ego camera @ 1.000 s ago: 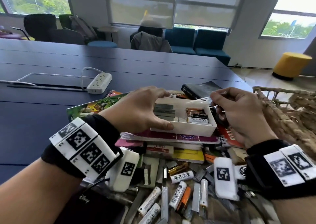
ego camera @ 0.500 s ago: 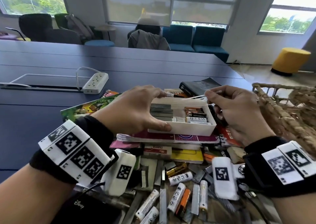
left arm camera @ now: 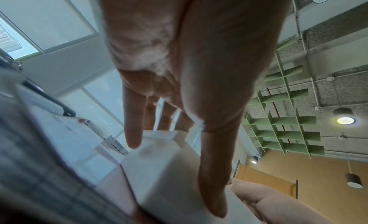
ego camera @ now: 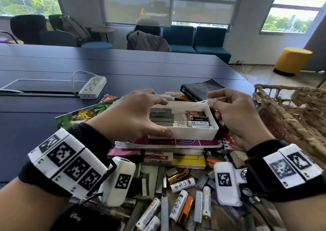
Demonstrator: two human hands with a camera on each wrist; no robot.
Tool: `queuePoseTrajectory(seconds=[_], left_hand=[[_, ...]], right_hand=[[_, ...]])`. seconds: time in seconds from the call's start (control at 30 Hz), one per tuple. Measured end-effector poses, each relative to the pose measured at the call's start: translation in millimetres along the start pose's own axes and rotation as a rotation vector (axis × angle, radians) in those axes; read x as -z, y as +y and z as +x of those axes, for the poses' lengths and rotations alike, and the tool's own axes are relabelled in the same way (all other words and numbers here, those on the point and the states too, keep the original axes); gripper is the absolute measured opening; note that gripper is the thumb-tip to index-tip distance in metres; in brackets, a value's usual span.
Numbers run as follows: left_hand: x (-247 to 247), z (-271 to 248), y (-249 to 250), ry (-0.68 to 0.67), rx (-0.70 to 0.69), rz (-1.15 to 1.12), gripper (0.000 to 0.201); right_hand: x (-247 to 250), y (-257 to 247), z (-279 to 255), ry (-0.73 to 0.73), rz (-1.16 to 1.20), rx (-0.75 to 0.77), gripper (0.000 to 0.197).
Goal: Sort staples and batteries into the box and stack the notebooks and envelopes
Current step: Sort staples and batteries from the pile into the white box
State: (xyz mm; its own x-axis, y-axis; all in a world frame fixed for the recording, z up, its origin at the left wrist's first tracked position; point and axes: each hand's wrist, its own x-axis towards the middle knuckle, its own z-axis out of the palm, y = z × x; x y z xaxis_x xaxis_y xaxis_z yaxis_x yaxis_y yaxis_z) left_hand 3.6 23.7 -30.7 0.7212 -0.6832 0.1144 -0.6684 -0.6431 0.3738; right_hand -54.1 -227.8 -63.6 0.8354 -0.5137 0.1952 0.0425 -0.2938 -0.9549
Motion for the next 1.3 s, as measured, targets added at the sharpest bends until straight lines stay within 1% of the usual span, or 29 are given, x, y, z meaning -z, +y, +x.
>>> queuePoseTrajectory(seconds=[0.57, 1.17, 1.3], left_hand=[[-0.6, 0.9, 0.3, -0.011, 0.003, 0.016, 0.083], [0.0, 0.6, 1.5, -0.023, 0.01, -0.001, 0.087], [-0.3, 0.2, 4.2, -0.037, 0.008, 0.024, 0.085]], right_hand=[[2.6, 0.1, -3.3, 0.008, -0.022, 0.028, 0.005], [1.3, -0.6, -4.2, -0.005, -0.022, 0.002, 0.005], [1.0, -2.5, -4.6, 0.006, -0.048, 0.033, 0.006]])
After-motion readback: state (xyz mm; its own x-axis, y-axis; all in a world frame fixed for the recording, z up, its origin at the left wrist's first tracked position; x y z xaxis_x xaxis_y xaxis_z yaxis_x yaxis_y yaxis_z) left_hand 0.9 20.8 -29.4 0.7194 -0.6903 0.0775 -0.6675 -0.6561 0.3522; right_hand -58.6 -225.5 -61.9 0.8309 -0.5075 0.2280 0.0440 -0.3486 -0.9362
